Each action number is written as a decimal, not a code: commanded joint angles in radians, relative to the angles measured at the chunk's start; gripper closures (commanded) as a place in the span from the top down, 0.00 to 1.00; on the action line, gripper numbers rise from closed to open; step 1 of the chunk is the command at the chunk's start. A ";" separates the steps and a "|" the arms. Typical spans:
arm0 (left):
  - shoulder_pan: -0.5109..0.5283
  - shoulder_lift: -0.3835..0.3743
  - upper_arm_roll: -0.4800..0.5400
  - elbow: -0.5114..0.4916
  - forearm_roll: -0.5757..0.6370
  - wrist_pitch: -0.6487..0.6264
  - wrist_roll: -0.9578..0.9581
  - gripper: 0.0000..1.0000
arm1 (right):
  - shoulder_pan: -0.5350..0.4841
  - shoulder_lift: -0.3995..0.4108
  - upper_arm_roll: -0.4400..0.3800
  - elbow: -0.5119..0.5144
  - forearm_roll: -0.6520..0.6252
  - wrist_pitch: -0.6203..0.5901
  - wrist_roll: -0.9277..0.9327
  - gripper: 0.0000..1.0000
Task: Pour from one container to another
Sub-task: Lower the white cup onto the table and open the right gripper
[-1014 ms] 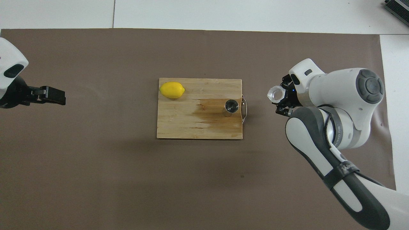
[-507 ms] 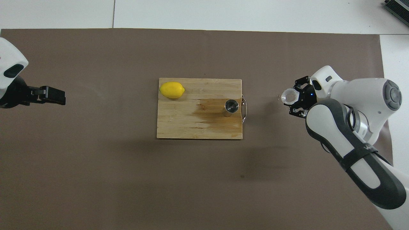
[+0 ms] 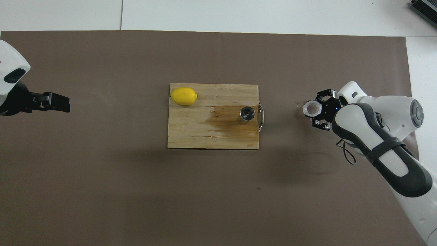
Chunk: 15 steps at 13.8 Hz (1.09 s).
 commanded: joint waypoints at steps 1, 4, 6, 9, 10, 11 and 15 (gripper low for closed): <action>0.001 -0.021 0.002 -0.023 0.008 0.008 0.005 1.00 | -0.010 -0.019 0.011 -0.011 0.034 -0.016 0.026 1.00; 0.001 -0.021 0.002 -0.023 0.008 0.008 0.005 1.00 | 0.004 -0.076 0.010 -0.011 0.019 -0.056 0.108 1.00; 0.001 -0.021 0.002 -0.023 0.008 0.008 0.005 1.00 | 0.004 -0.125 0.006 -0.009 -0.029 -0.120 0.248 1.00; 0.001 -0.021 0.002 -0.023 0.008 0.008 0.005 1.00 | 0.004 -0.199 0.006 -0.001 -0.237 -0.217 0.566 1.00; 0.001 -0.021 0.002 -0.023 0.008 0.008 0.005 1.00 | 0.005 -0.220 0.008 0.008 -0.306 -0.254 0.686 1.00; 0.001 -0.021 0.002 -0.023 0.008 0.008 0.005 1.00 | 0.007 -0.239 0.010 0.012 -0.371 -0.295 0.806 1.00; 0.002 -0.019 0.002 -0.025 0.008 0.008 0.005 1.00 | 0.045 -0.276 0.008 0.025 -0.573 -0.403 1.255 1.00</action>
